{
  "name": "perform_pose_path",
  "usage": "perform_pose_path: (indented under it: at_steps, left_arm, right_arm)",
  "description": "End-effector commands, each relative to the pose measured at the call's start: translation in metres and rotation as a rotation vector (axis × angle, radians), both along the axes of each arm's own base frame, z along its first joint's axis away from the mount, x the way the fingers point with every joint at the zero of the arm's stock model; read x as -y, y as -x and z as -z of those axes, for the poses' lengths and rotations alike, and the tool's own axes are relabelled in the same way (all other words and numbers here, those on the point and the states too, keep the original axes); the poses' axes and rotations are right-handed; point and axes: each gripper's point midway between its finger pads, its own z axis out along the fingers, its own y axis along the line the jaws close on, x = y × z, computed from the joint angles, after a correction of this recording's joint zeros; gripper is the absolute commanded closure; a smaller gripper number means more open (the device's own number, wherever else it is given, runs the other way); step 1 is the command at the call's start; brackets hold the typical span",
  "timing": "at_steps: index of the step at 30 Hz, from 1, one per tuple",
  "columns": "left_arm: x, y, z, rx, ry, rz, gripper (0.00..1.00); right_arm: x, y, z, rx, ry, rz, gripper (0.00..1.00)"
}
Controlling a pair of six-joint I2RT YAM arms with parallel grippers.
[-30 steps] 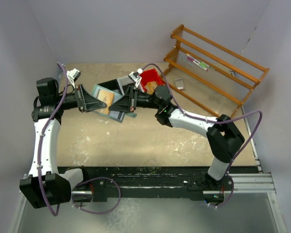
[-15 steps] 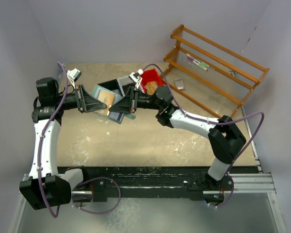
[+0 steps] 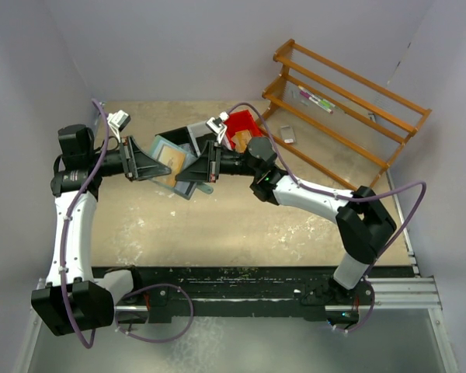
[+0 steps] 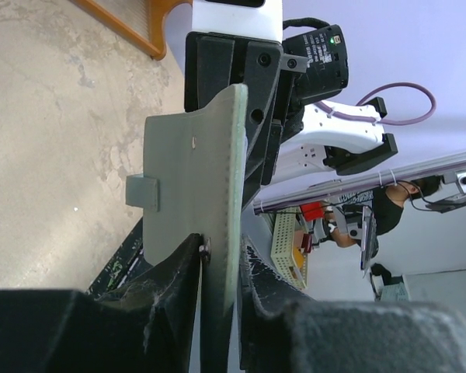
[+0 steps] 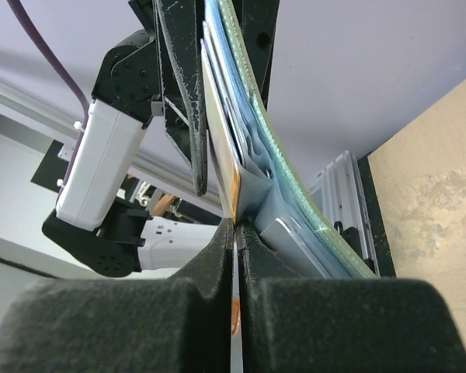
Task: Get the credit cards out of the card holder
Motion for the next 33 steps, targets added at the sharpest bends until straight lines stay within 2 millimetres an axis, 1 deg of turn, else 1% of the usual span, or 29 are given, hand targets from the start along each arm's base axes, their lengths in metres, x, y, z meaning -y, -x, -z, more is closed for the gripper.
perform_pose_path:
  at_steps: [1,4,7,11,17,20,22,25,26,33]
  left_arm:
    - [0.002,0.015,-0.023,0.103,0.011,0.061,0.76]
    - [0.003,0.016,-0.024,0.103,0.014,0.068,0.86]
    - [0.003,0.017,-0.025,0.108,0.013,0.069,0.87]
    - [0.003,0.017,-0.024,0.106,0.013,0.068,0.83]
    - [0.003,0.018,-0.025,0.114,0.009,0.065,0.7]
    - [0.003,0.018,-0.025,0.121,0.006,0.063,0.69]
    - [0.003,0.018,-0.025,0.121,0.006,0.065,0.71]
    - [0.003,0.019,-0.026,0.125,0.008,0.07,0.81]
    - [0.003,0.02,-0.026,0.127,0.008,0.071,0.83]
    - [0.004,0.022,-0.028,0.13,0.009,0.074,0.83]
  right_arm:
    - [0.004,0.011,-0.02,0.067,-0.028,-0.034,1.0]
    - [0.005,0.012,-0.018,0.074,-0.017,-0.036,1.0]
    - [0.008,0.013,-0.016,0.075,-0.013,-0.037,1.0]
    - [0.011,0.013,-0.012,0.067,-0.011,-0.031,1.0]
    - [0.013,0.012,-0.006,0.049,-0.005,-0.028,1.0]
    - [0.013,0.012,-0.006,0.044,-0.008,-0.031,1.0]
    - [0.013,0.012,-0.006,0.04,-0.008,-0.032,1.0]
    - [0.013,0.012,-0.005,0.038,-0.006,-0.035,1.0]
    - [0.013,0.012,-0.004,0.038,-0.004,-0.036,1.0]
    - [0.016,0.014,0.002,0.025,-0.007,-0.036,1.0]
